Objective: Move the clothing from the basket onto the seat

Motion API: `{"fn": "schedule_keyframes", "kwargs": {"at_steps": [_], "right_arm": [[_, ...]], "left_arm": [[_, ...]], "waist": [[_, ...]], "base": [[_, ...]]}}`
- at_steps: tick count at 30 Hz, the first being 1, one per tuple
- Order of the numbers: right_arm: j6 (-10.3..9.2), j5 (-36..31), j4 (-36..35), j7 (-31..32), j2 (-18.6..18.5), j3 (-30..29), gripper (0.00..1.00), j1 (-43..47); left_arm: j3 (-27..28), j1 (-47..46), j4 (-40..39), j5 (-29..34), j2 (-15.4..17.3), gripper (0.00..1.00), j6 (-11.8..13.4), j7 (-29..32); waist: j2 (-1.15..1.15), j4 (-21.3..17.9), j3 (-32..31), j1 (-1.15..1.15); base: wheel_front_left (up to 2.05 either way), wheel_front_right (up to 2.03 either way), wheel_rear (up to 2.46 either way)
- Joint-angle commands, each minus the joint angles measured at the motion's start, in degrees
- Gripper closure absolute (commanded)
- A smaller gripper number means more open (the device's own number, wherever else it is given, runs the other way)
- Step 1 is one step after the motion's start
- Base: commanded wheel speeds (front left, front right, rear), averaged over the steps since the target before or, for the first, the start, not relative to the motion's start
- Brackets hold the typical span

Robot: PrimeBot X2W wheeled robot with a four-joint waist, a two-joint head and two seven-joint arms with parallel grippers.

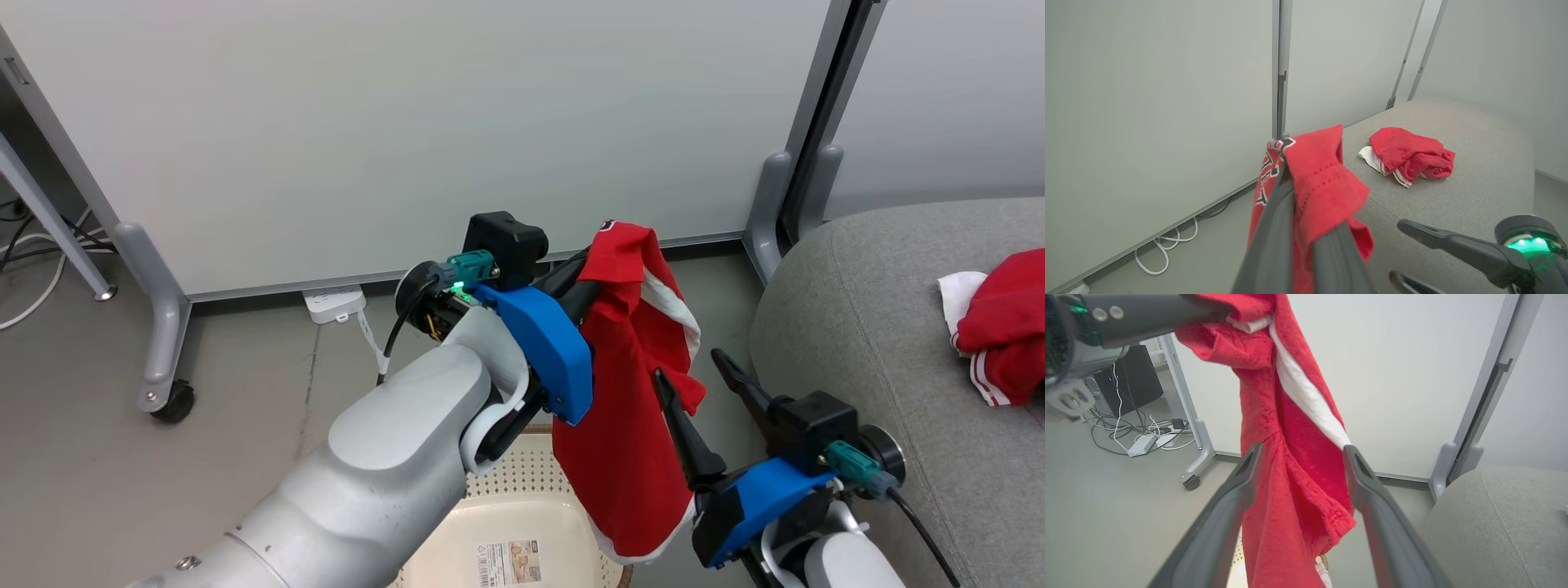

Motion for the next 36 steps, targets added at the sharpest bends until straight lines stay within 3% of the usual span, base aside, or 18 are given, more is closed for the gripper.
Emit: {"fn": "schedule_keyframes", "kwargs": {"at_steps": [1,9,20,29,30,31,32,33,36], "right_arm": [[-0.04,-0.1,0.4,0.3,-0.1,0.6,0.0,-1.0],[-0.04,0.4,9.4,1.3,-0.5,4.4,0.0,-8.9],[-0.04,4.4,27.1,-2.1,-0.2,9.5,0.0,-21.1],[-0.04,9.5,36.3,-4.1,0.0,14.4,0.0,-27.1],[-0.04,10.2,37.1,-3.9,-0.1,15.4,0.06,-27.6],[-0.04,11.1,37.9,-3.9,0.0,16.1,0.54,-28.1],[-0.04,11.6,38.7,-4.1,-0.1,16.8,0.82,-28.6],[-0.04,12.0,39.3,-4.4,0.0,17.4,1.0,-29.1],[-0.04,13.2,41.0,-5.4,0.0,18.7,1.0,-30.0]], "left_arm": [[-0.5,-0.7,0.0,-0.3,0.1,1.0,0.1,-0.3],[-3.8,-1.7,-1.2,-2.8,0.1,1.0,0.3,-1.5],[-8.0,-3.2,-2.9,-6.0,0.1,1.0,1.1,-2.6],[-10.1,-4.2,-3.7,-8.0,0.1,1.0,1.5,-3.4],[-10.3,-4.3,-3.8,-8.2,0.1,1.0,1.6,-3.5],[-10.5,-4.4,-3.9,-8.4,0.1,1.0,1.6,-3.6],[-10.7,-4.5,-3.9,-8.6,0.1,1.0,1.6,-3.7],[-10.9,-4.6,-4.0,-8.8,0.1,1.0,1.7,-3.8],[-11.3,-4.6,-3.9,-9.2,0.1,1.0,1.9,-4.0]], "waist": [[0.0,0.0,0.1,0.0],[0.0,0.4,0.5,0.0],[0.0,2.0,-0.1,0.0],[0.0,2.4,-0.5,0.0],[0.0,2.4,-0.6,0.0],[0.0,2.4,-0.6,0.0],[0.0,2.3,-0.6,0.0],[0.0,2.3,-0.7,0.0],[0.0,2.2,-0.8,0.0]], "base": [[0.0,0.0,0.0],[0.0,0.0,0.0],[0.0,0.0,0.0],[0.0,0.0,0.0],[0.0,0.0,0.0],[0.0,0.0,0.0],[0.0,0.0,0.0],[0.0,0.0,0.0],[0.0,0.0,0.0]]}}
